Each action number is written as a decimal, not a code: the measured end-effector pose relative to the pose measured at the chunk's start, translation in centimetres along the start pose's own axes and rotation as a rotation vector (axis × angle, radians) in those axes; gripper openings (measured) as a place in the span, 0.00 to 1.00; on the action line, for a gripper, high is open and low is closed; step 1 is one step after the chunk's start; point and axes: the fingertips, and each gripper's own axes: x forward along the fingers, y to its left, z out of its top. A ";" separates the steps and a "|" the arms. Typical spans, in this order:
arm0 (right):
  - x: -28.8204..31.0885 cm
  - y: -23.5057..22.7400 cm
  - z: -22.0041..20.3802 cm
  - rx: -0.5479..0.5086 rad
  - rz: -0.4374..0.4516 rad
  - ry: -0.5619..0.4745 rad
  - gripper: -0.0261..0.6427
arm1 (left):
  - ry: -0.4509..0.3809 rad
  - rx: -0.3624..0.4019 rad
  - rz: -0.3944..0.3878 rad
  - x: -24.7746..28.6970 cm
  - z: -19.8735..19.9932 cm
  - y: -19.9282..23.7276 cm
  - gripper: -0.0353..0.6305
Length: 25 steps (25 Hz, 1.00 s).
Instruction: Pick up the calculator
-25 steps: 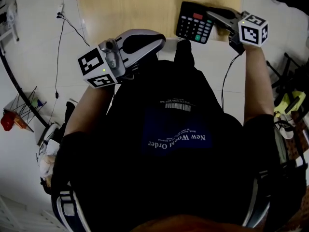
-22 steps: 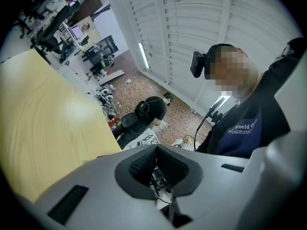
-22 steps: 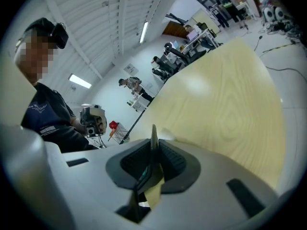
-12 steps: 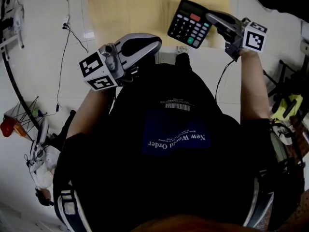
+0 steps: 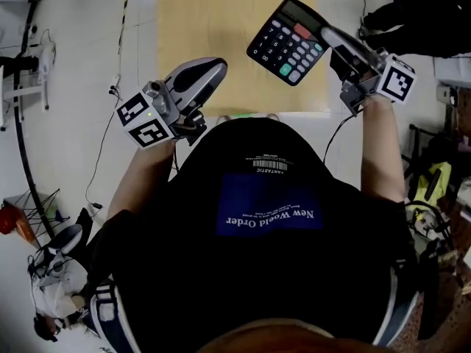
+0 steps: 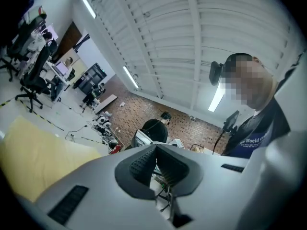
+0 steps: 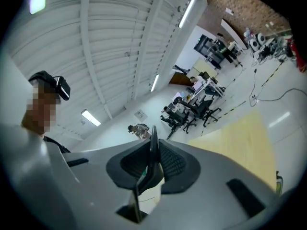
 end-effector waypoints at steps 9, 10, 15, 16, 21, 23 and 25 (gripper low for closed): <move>-1.9 4.1 4.1 -0.025 -0.027 -0.132 0.10 | -0.085 0.081 -0.010 -0.6 2.4 -2.4 0.06; -2.0 4.1 4.3 -0.025 -0.026 -0.140 0.10 | -0.095 0.094 -0.010 -0.6 2.7 -2.4 0.06; -2.6 3.7 4.1 -0.022 -0.030 -0.156 0.10 | -0.123 0.115 0.015 -1.2 2.8 -2.3 0.06; -2.6 3.6 4.0 -0.025 -0.029 -0.153 0.10 | -0.124 0.116 0.020 -1.3 2.8 -2.2 0.06; -2.0 3.7 3.7 -0.054 -0.026 -0.115 0.10 | -0.130 0.124 0.027 -1.3 3.1 -2.2 0.06; -1.9 3.8 3.6 -0.064 -0.022 -0.107 0.10 | -0.131 0.127 0.025 -1.3 3.2 -2.3 0.06; -1.9 3.9 3.6 -0.069 -0.022 -0.106 0.10 | -0.130 0.130 0.024 -1.3 3.1 -2.4 0.06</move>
